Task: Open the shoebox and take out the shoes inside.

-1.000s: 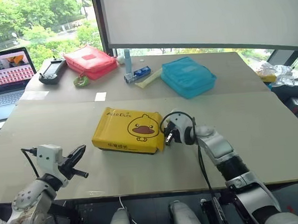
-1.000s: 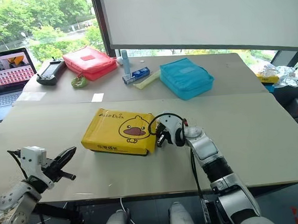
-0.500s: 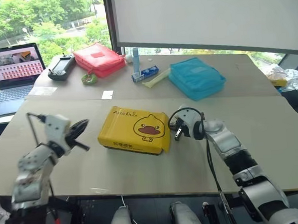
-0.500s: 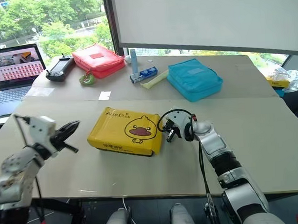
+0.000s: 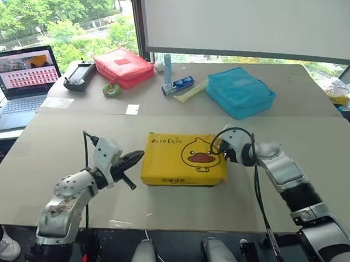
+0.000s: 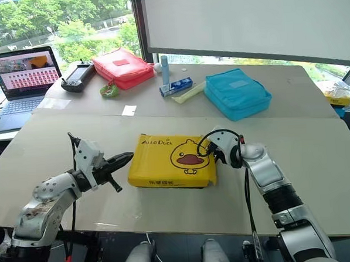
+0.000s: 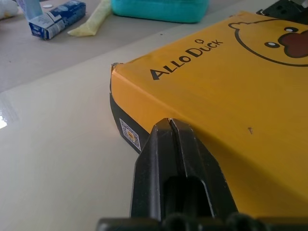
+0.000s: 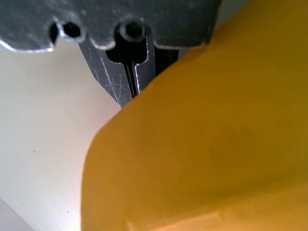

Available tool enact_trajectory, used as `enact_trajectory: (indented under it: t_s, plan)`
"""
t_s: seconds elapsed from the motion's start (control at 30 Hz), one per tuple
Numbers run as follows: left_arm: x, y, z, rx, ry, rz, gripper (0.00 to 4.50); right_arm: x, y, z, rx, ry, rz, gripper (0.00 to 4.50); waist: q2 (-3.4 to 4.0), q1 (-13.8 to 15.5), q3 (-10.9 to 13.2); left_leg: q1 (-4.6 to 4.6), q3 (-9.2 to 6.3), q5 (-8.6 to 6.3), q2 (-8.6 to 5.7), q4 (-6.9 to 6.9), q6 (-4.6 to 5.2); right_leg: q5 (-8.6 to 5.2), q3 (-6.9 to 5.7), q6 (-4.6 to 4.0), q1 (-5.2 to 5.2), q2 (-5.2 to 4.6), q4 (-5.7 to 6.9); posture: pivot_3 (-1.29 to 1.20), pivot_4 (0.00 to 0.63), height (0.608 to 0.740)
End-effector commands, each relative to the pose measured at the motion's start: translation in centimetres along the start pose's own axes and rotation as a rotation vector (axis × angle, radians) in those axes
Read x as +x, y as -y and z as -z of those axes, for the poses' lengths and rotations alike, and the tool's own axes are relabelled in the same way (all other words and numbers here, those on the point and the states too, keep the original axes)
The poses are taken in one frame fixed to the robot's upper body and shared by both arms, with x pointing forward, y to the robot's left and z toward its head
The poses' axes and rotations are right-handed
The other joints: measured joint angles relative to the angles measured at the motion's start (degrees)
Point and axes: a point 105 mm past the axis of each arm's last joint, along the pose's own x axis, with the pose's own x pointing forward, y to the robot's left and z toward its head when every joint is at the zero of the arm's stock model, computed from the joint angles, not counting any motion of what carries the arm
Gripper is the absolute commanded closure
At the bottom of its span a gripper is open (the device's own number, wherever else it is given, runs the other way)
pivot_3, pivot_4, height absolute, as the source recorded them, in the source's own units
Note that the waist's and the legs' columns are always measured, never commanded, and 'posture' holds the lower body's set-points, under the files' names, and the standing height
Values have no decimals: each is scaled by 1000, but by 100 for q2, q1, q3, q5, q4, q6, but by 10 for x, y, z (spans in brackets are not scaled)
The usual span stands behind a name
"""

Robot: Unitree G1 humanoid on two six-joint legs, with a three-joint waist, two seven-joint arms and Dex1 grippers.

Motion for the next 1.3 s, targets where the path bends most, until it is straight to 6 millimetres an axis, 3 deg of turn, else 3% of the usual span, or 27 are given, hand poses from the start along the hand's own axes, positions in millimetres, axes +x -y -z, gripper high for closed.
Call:
enact_trajectory:
  t_s: [0.03, 0.13, 0.23, 0.33, 0.43, 0.47, 0.5, 0.57, 0.63, 0.7, 0.9, 1.03, 1.3]
  plan:
    - [-2, 1, -15, 29, 42, 10, 4500, -2, -2, 2, -3, -9, -21, 4422, 0, -11, 0, 0, 0, 0, 0, 1, 0, 0, 0, -1, 0, 0, 0, 0, 150, 729]
    - [-12, -30, -16, 93, 26, -114, 4500, -5, 8, 5, -51, -33, 10, 4422, 0, -29, 0, 1, -2, 0, 0, 3, 0, 2, 0, -3, -1, 1, 2, 0, 150, 729]
    - [-28, -60, -35, 146, 57, -215, 4500, -20, 40, 11, -124, -75, 116, 4422, -1, -26, 4, 0, -3, 0, 0, 3, 0, 5, 0, -8, -8, 2, 6, 0, 150, 729]
    - [-39, -67, -49, 160, 63, -219, 4500, -43, 70, 17, -170, -122, 208, 4422, -1, -15, 7, -17, -1, 2, -4, 4, -2, 6, 0, -9, -19, -3, -1, 0, 150, 729]
    - [-47, -55, -63, 157, 45, -119, 4500, -71, 88, 33, -88, -152, 228, 4422, -2, -23, 9, -23, 10, 3, -5, 7, -3, 6, 1, -8, -19, -11, -5, 0, 150, 729]
    - [-50, -43, -66, 121, 34, -27, 4500, -80, 86, 44, -90, -186, 188, 4422, -3, -28, 9, -28, 10, 3, -4, 7, -2, 4, 1, -5, -25, -9, -2, 0, 150, 729]
    - [-52, -34, -68, 94, 25, 37, 3997, -85, 83, 51, -97, -210, 156, 4500, -3, -35, 10, -35, 8, 4, -3, 4, -1, 1, 1, -2, -32, -7, -1, 0, 150, 729]
    - [-56, -22, -73, 82, -3, 113, 3515, -91, 73, 58, -49, -208, 70, 4500, -2, -48, 10, -46, 8, 15, -2, -7, 16, -12, 1, 6, -47, -5, 5, 0, 150, 729]
    - [-63, -15, -78, 114, -78, 182, 2810, -94, 32, 50, 80, -98, -207, 4500, -3, -70, 11, -45, 4, 18, 1, -9, 22, -28, 2, 12, -47, 1, 12, 0, 150, 729]
    - [-67, -11, -84, 119, -130, 235, 2046, -92, 8, 46, 124, -63, -349, 4500, -3, -112, 12, -40, -2, 20, 5, -12, 36, -44, 3, 9, -46, 9, 27, 0, 150, 729]
    - [-72, -1, -94, 119, -195, 316, 7, -69, -9, 34, 141, -18, -391, 4500, 1, -230, 16, -21, 0, 2, 8, 3, 9, -41, 4, -4, -37, 9, 29, 0, 150, 729]
    - [-75, -3, -97, 115, -216, 323, 7, -67, -30, 10, 145, 51, -500, 4500, 4, -219, 19, -15, -1, -9, 8, 4, -12, -37, 5, -10, -39, 9, 40, 0, 150, 729]
    - [-85, 0, -102, 81, -222, 314, 7, -81, -36, -34, 237, 257, -581, 4500, 5, -171, 21, -18, 0, -7, 7, 6, -14, -37, 5, -11, -40, 8, 45, 0, 150, 729]
